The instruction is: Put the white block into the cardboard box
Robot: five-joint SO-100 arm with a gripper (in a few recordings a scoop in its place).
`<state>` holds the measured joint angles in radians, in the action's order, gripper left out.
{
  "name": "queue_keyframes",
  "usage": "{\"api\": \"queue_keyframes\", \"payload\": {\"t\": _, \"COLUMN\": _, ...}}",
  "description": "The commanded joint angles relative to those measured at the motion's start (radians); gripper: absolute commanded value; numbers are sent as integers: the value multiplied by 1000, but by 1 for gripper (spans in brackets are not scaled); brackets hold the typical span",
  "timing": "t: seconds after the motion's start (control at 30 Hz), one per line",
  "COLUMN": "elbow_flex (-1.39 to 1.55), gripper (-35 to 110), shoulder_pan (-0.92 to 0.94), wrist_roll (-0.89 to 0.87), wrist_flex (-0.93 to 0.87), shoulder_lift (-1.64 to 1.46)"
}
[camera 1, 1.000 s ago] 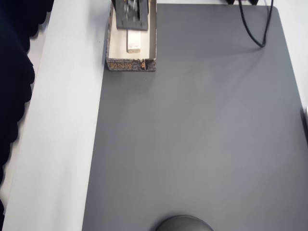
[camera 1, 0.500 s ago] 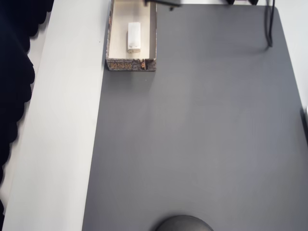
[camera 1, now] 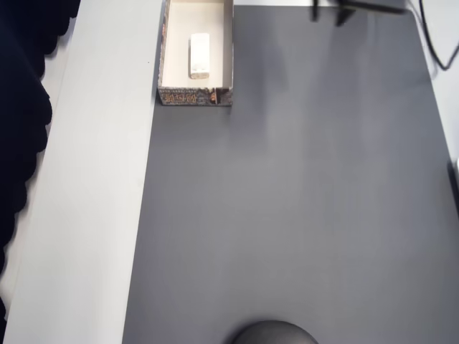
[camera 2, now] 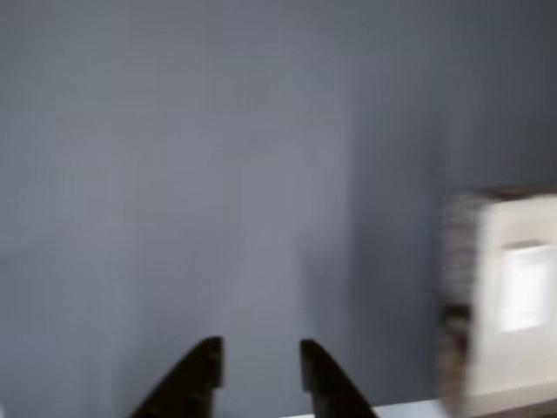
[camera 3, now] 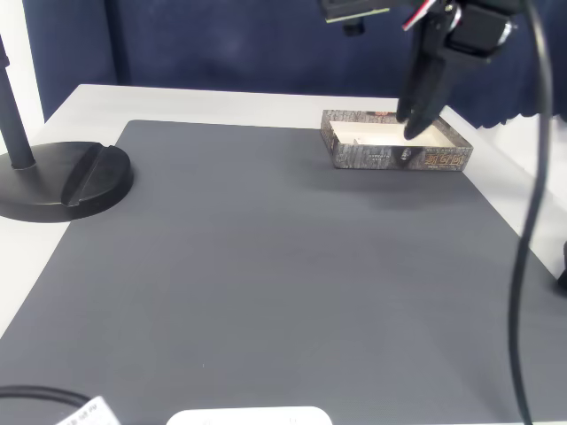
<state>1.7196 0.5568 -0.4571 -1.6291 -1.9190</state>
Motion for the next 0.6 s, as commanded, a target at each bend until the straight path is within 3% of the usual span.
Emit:
{"api": "queue_keyframes", "payload": {"t": 0.0, "elbow_flex": 81, "gripper": 5, "shoulder_pan": -141, "wrist_roll": 169, "wrist_flex": -6, "shoulder_lift": -126}}
{"api": "queue_keyframes", "payload": {"t": 0.57, "elbow_flex": 502, "gripper": -2, "shoulder_pan": -468, "wrist_roll": 517, "wrist_flex": 114, "shoulder_lift": -565}}
